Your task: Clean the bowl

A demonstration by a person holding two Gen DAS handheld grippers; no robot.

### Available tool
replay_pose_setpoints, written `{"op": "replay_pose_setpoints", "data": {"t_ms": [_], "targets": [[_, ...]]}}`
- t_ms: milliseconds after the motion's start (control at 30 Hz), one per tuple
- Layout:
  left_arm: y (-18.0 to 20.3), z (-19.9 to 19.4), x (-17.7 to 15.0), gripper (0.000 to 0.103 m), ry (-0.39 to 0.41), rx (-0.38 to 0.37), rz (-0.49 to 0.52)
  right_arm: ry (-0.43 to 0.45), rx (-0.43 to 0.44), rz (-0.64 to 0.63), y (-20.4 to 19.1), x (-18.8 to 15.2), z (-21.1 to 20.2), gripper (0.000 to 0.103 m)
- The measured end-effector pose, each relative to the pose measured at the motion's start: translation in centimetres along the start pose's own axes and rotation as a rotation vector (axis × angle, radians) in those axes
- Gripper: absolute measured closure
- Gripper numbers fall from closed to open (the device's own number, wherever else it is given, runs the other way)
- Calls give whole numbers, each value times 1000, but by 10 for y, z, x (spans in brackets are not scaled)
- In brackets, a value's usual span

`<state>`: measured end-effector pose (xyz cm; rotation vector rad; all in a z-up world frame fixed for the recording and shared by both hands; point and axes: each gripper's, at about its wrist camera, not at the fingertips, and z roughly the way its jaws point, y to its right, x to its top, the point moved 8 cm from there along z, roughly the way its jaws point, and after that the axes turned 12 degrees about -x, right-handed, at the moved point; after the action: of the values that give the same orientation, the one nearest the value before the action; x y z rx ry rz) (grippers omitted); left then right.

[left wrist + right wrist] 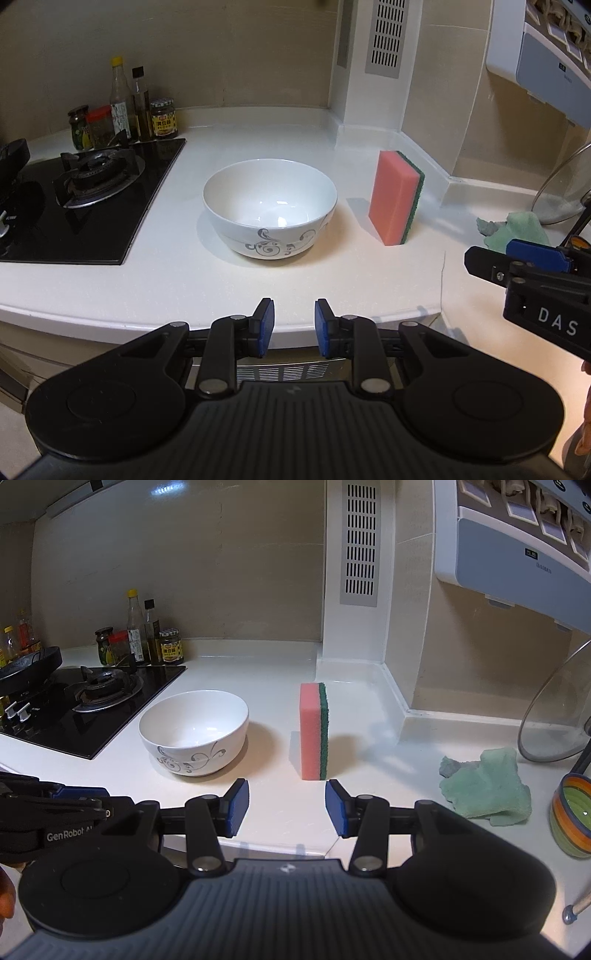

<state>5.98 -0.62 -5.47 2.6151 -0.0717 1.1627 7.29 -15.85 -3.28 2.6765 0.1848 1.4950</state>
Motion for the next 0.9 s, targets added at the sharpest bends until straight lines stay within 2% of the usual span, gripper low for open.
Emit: {"op": "replay_pose_setpoints", "data": {"t_ms": [433, 900], "targets": [[2, 7, -2, 74, -25, 20, 44, -23, -7, 16, 4, -4, 6, 62], [0, 7, -3, 74, -29, 12, 39, -21, 1, 6, -3, -4, 5, 62]]}}
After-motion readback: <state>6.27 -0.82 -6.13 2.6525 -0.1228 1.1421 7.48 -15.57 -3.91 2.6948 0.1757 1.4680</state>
